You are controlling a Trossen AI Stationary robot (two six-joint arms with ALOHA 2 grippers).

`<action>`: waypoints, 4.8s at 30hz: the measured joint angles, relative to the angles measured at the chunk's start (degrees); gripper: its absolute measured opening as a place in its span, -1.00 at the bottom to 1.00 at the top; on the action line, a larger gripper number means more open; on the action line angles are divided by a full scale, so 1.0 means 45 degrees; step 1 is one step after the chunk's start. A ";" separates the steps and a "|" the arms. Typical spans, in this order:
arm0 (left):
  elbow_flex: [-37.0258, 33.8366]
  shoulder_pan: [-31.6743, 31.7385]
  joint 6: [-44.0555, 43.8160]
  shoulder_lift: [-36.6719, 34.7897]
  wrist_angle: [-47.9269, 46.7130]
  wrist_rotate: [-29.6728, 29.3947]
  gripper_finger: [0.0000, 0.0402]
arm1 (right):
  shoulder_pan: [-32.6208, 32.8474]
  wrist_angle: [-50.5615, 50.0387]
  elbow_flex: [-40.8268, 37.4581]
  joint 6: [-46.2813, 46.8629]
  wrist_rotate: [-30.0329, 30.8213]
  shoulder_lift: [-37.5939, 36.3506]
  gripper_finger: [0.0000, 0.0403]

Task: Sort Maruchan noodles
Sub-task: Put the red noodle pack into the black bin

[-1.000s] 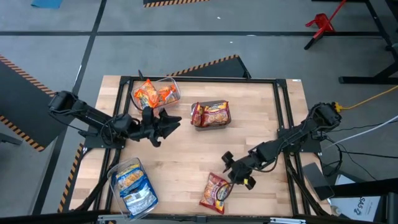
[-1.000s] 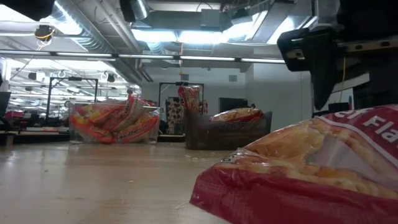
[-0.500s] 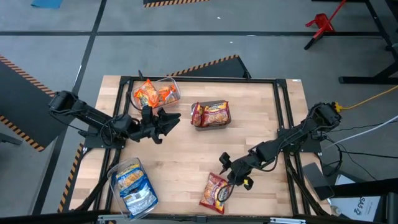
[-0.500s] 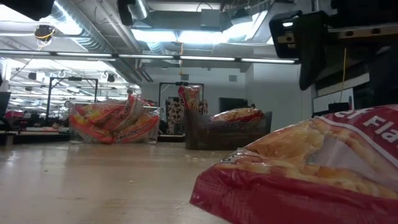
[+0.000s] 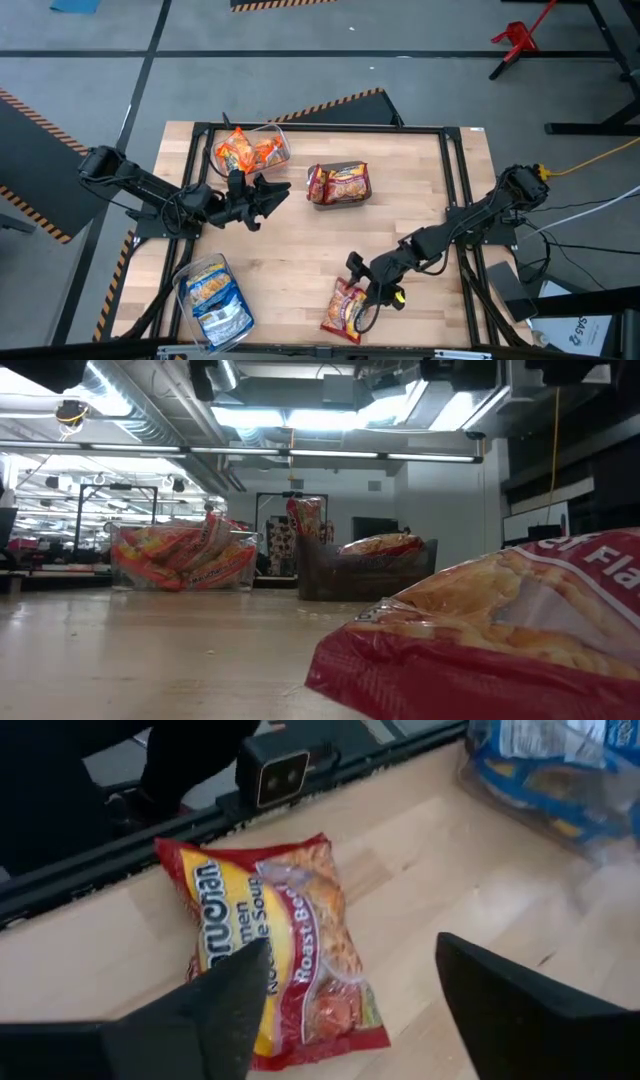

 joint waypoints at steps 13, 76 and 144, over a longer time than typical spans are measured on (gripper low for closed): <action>0.0000 0.0022 0.0403 -0.0005 0.0028 -0.0625 -0.17 | -0.0211 -0.0229 -0.0006 -0.0721 -0.0620 0.0913 0.63; 0.0005 0.1579 0.0613 -0.0010 -0.1146 0.4002 -0.17 | 0.2438 -0.0285 0.2679 0.3632 0.3850 0.5294 0.77; -0.0010 0.1185 -0.1025 0.0004 -0.1958 0.3856 -0.17 | -0.0754 -0.4571 0.4672 0.2924 1.1563 0.0713 -0.82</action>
